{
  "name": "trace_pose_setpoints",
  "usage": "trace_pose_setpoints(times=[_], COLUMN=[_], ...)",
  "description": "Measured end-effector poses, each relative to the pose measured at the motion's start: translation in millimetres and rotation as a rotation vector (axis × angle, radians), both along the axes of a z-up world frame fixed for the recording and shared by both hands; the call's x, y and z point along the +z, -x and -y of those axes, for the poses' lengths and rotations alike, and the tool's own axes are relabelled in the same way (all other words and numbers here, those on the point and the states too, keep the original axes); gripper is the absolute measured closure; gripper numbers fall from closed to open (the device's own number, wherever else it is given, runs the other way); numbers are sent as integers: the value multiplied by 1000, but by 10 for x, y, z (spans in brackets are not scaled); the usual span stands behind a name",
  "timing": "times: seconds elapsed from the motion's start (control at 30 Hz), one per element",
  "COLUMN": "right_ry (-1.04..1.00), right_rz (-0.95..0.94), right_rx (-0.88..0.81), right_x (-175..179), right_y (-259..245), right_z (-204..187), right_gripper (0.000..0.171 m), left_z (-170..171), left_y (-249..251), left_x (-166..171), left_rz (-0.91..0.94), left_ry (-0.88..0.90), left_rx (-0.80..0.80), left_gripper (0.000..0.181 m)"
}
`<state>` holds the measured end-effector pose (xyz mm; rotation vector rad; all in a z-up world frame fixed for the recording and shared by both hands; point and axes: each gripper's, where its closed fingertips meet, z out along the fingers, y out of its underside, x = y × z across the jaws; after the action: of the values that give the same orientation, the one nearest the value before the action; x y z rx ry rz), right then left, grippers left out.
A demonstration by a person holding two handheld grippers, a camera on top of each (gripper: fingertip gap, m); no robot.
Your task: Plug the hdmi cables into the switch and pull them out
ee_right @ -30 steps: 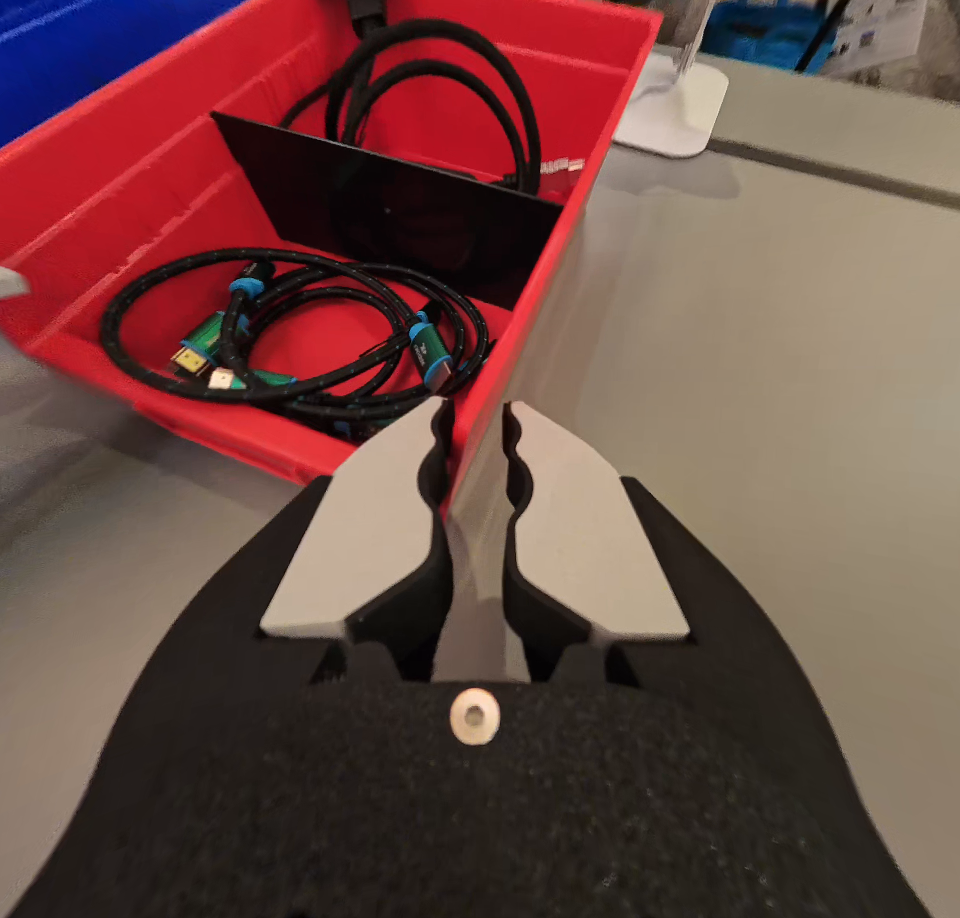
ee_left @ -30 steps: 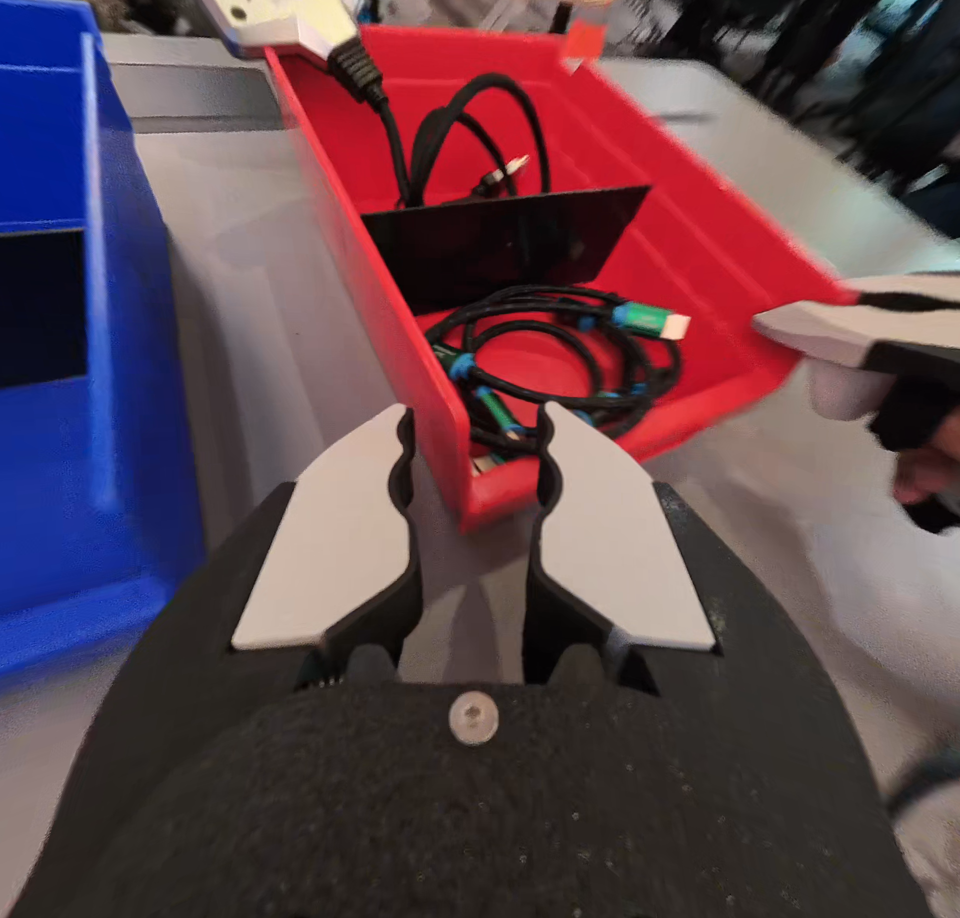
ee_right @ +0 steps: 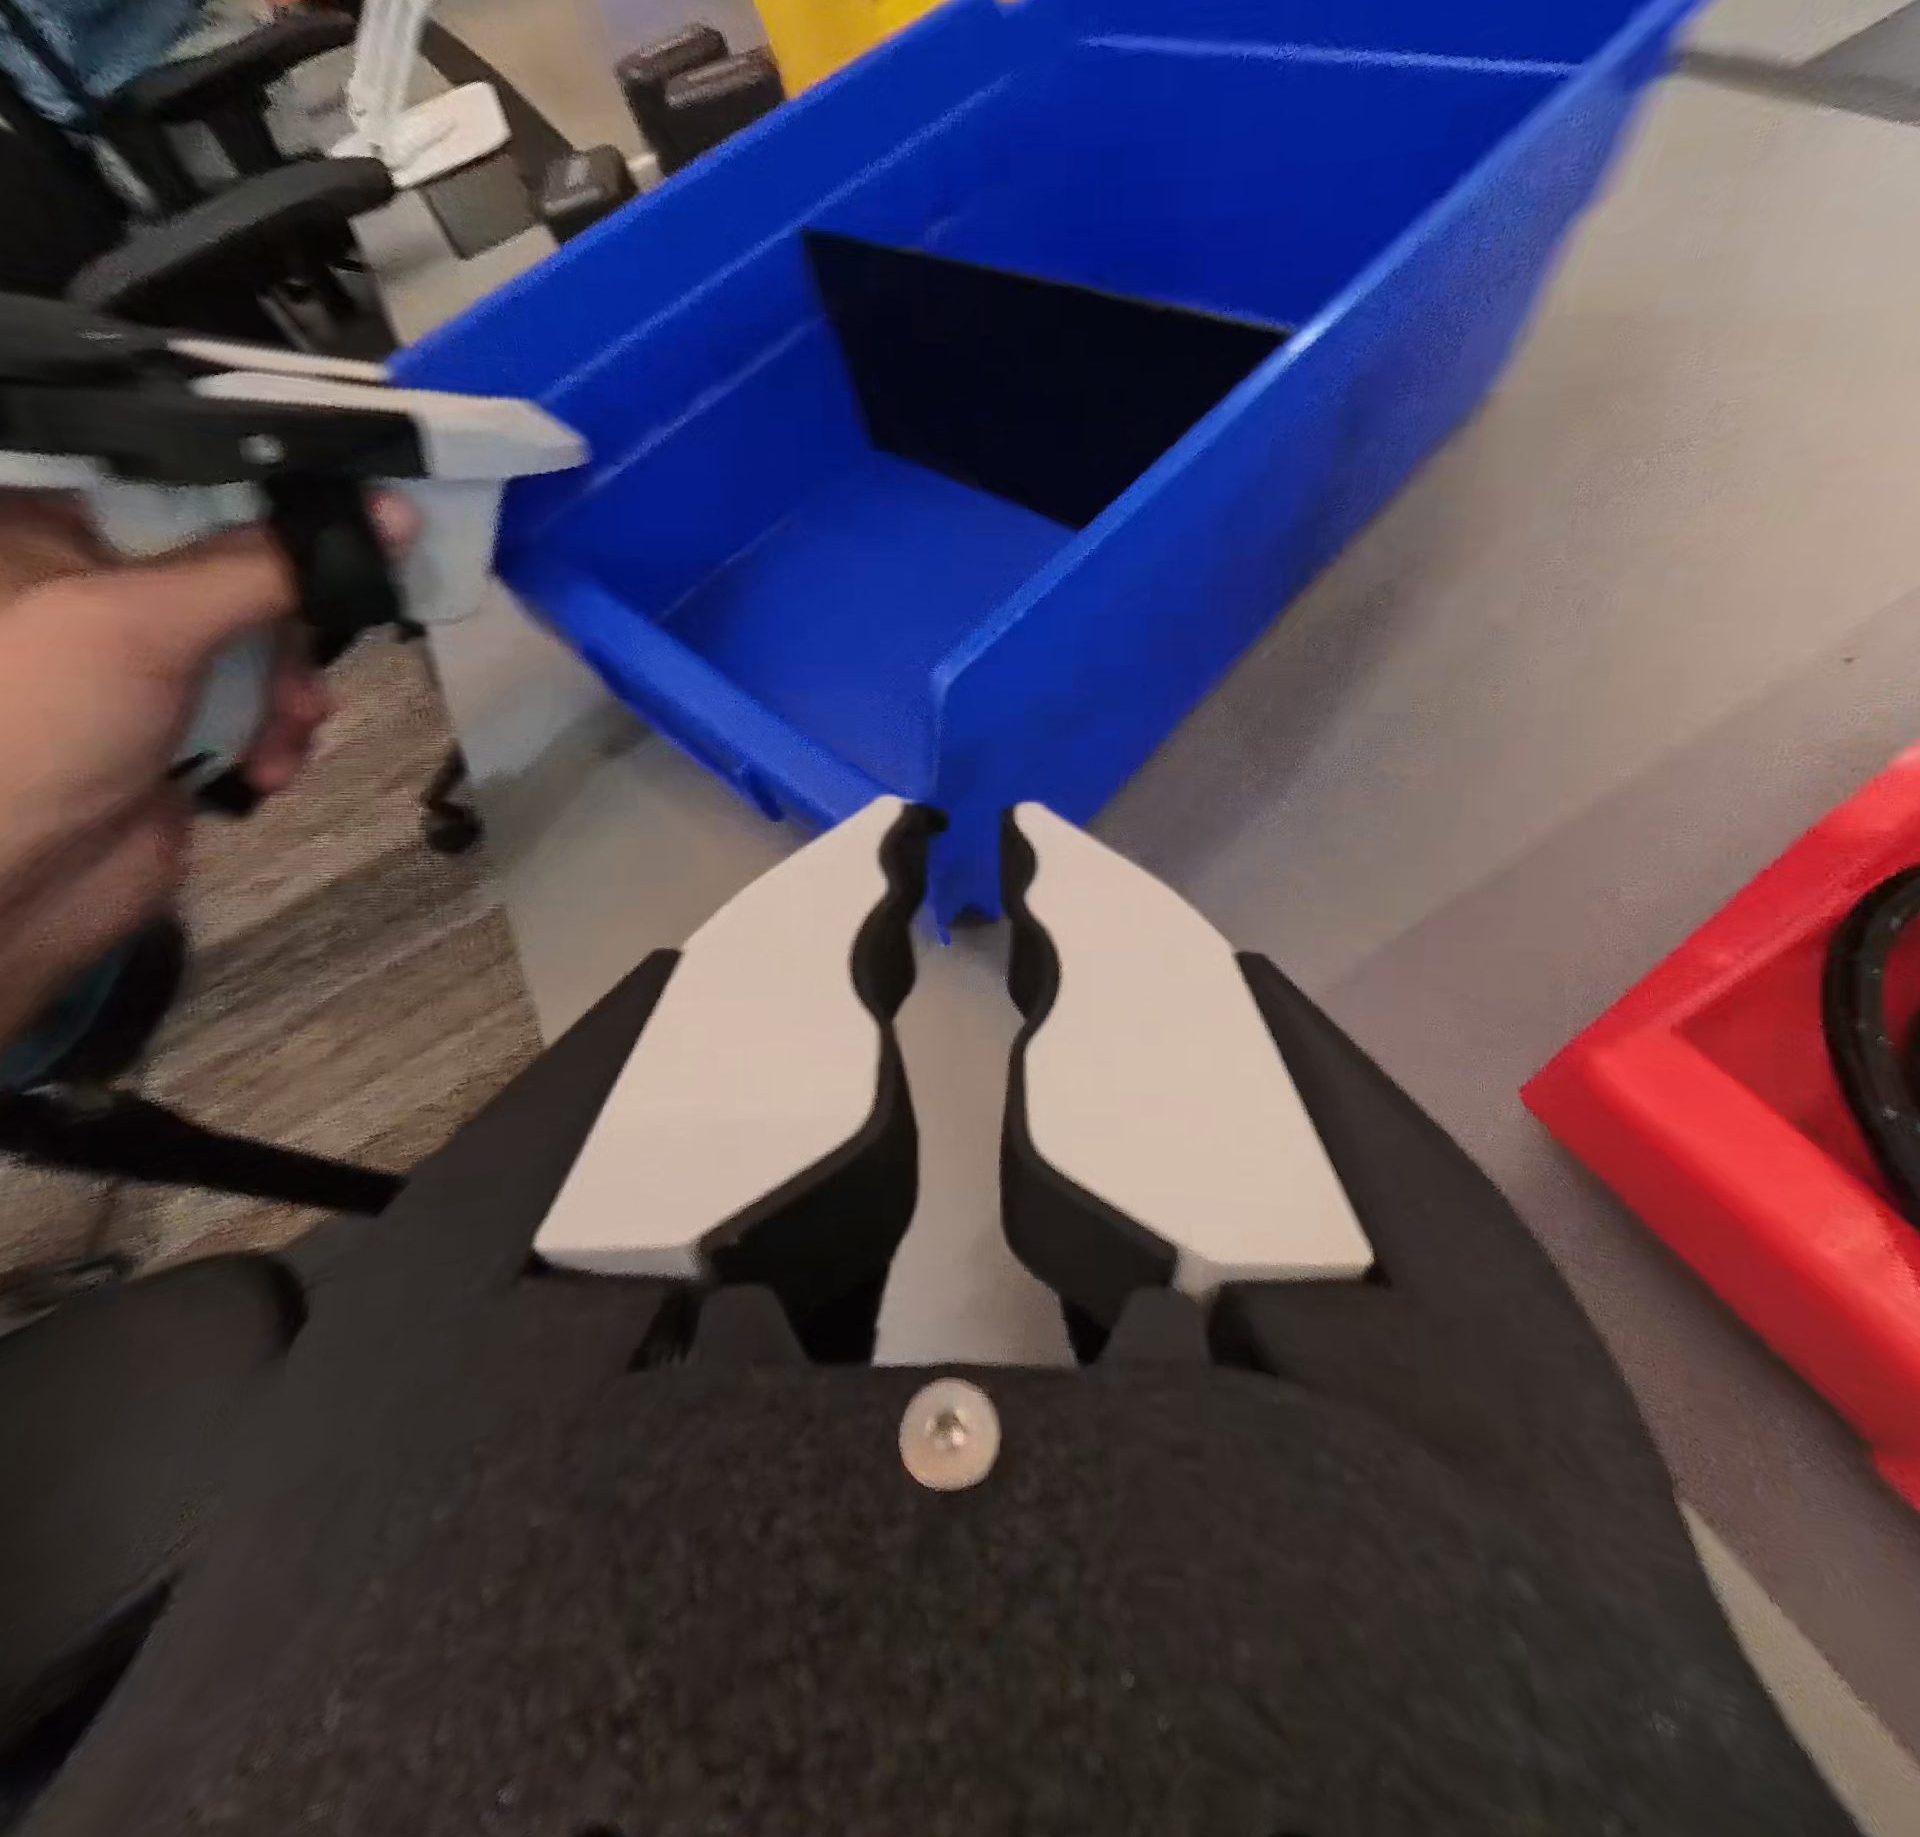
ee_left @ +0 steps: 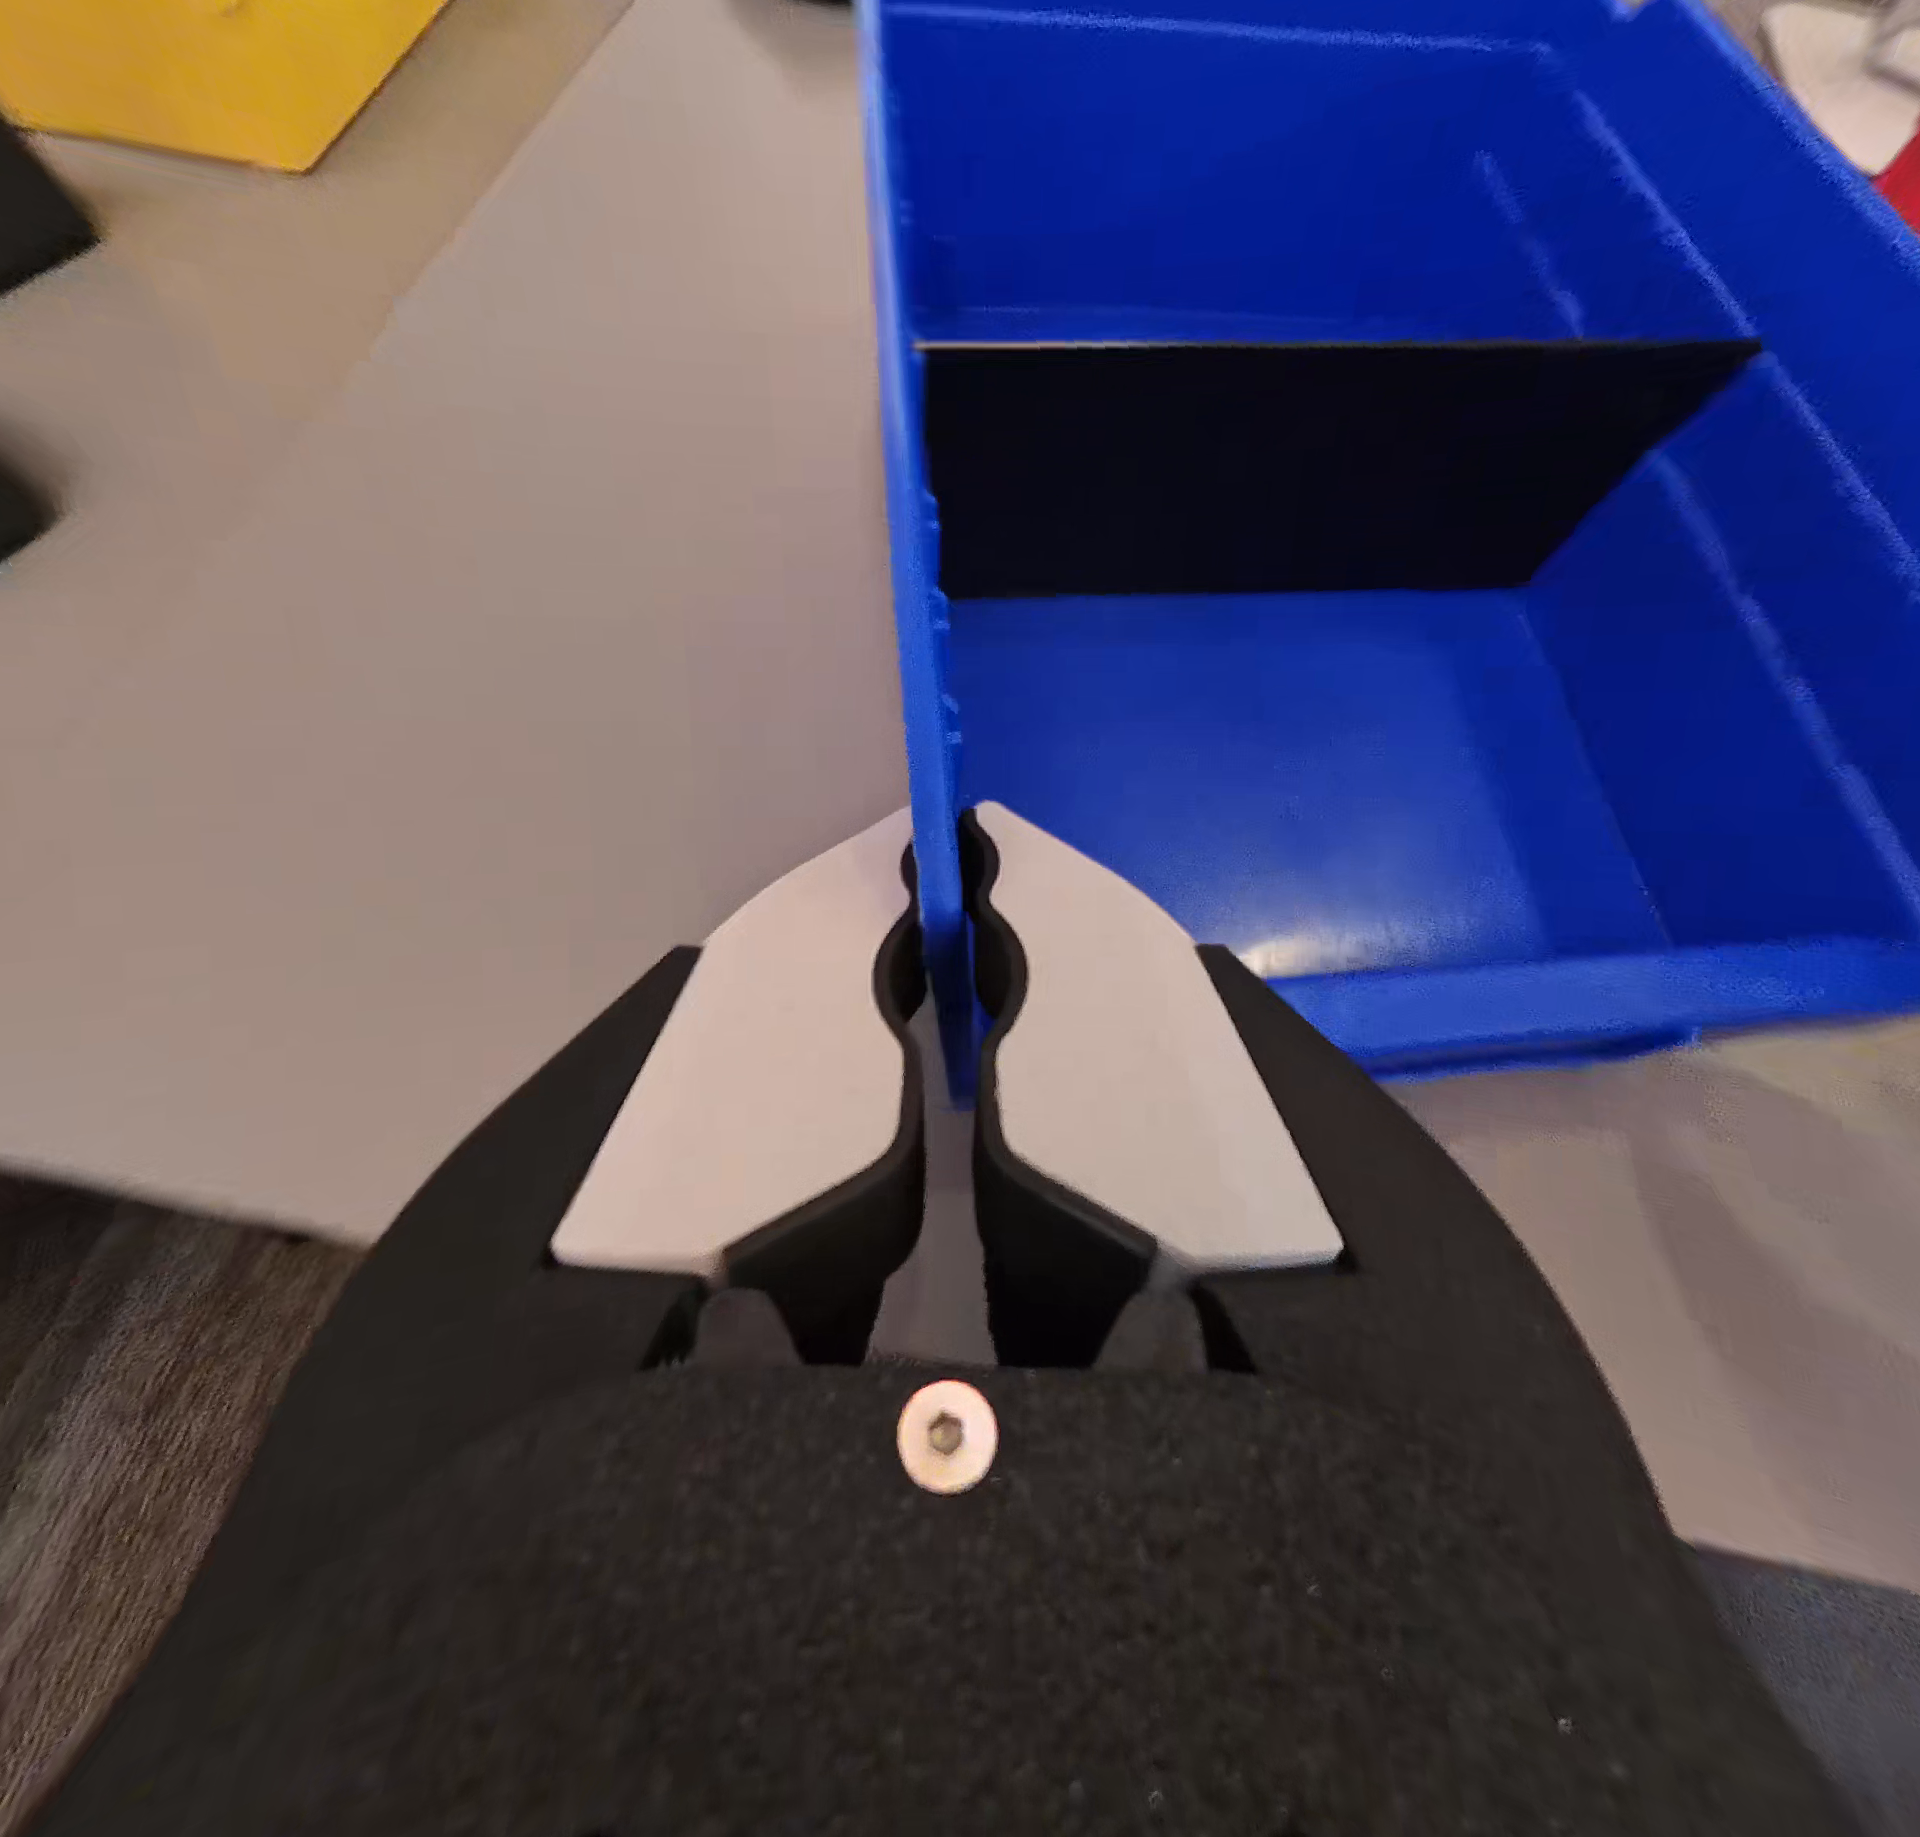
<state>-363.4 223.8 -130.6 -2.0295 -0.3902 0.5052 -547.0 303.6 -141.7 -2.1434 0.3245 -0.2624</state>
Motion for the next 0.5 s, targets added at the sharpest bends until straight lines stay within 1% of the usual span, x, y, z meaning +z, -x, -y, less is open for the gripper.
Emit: trace_pose_setpoints(times=[0.07, 0.1, 0.13, 0.17, 0.2, 0.23, 0.3, 0.33, 0.37, 0.4, 0.43, 0.5], right_ry=[-22, -10, 7, 2, -23, -62, -109, -89, -57, -45, -44, -24], right_rz=[94, 115, 111, 112, 120, 143, 193, 233, 275, 324, 345, 305], right_rx=[-39, -2, 26, 35, 29, -12, -81, -96, -95, -133, -129, -125], right_x=[-38, -46, -37, -27, -19, -8, -5, -52, -113, -143, -151, -99], right_y=[61, 153, 241, 287, 302, 260, 170, 133, 110, 23, -6, -45], right_z=[-17, 44, 113, 168, 200, 186, 110, 68, 36, -16, -42, -40], right_gripper=[166, 156, 141, 134, 131, 131, 125, 127, 150, 161, 161, 163], left_z=[178, 250, 307, 350, 384, 416, 487, 529, 570, 610, 647, 714], left_y=[123, 162, 193, 211, 212, 197, 143, 109, 81, 60, 39, -9], left_x=[2, 2, 3, 4, 4, 3, 2, 1, 1, 0, 0, 90], left_rz=[-24, -23, -20, -23, -24, -24, -39, -46, -48, -48, -49, -61], left_ry=[-7, -12, -18, -24, -26, -26, -26, -25, -25, -23, -18, -45], left_rx=[44, 66, 85, 96, 99, 94, 75, 67, 65, 70, 79, 99], left_gripper=[177, 177, 177, 177, 177, 177, 177, 177, 177, 176, 176, 177])
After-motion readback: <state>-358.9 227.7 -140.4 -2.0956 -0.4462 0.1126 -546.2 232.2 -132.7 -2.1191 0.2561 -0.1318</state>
